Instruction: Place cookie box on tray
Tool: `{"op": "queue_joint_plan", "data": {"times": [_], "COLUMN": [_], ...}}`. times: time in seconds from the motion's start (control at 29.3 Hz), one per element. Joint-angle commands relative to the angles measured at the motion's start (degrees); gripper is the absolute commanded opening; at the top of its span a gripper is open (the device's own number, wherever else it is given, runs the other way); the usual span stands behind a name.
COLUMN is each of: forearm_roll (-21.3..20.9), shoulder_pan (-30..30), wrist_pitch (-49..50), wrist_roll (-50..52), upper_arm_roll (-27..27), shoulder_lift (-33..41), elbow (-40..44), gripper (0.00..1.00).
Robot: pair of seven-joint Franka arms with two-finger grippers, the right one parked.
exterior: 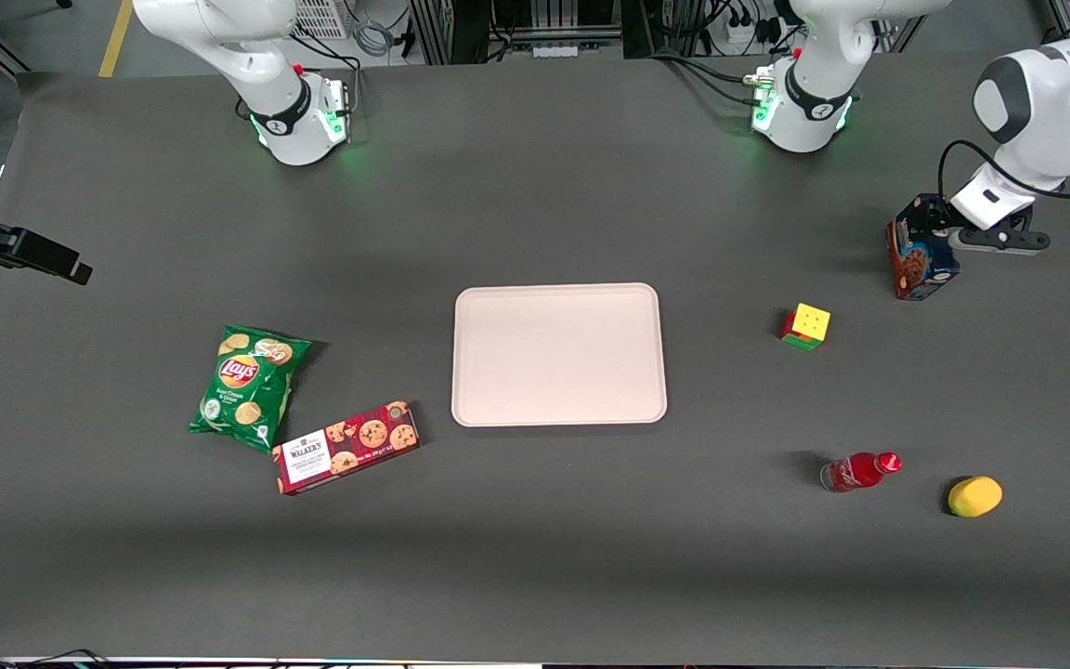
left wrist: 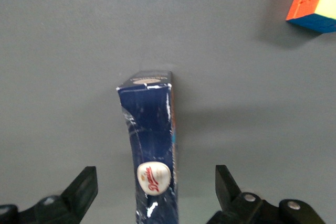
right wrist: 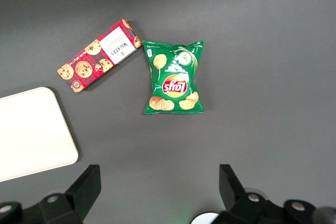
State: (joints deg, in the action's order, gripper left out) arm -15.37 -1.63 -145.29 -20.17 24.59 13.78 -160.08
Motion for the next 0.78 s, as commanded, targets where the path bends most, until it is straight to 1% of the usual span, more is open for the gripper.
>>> {"op": "queue_joint_plan", "data": {"times": [0.0, 0.14, 0.24, 0.44, 0.48, 0.68, 0.72, 0.75], "forearm_roll": [-1.24, -1.16, -0.89, -0.63, -0.54, -0.01, 0.34, 0.86], "shoulder_pan": [-0.31, -0.39, -0.39, -0.39, -0.39, -0.39, -0.39, -0.39], "wrist_pitch": [-2.97, -5.26, -5.53, -5.53, -5.35, -3.69, -3.16, -2.28], "wrist_roll": [-2.5, -2.42, -2.24, -1.89, -1.63, -0.92, -0.92, -0.92], "upper_arm_roll": [0.9, 1.25, 2.39, 2.48, 2.48, 2.57, 2.57, 2.57], "shoulder_lift": [-0.86, -2.97, -3.67, -4.46, -4.46, -4.11, -4.03, -3.76], "elbow": [-1.37, -1.38, -1.38, -1.38, -1.29, -1.02, -1.02, -0.94], "gripper": [1.0, 1.0, 1.0, 0.99, 0.97, 0.75, 0.71, 0.63]}}
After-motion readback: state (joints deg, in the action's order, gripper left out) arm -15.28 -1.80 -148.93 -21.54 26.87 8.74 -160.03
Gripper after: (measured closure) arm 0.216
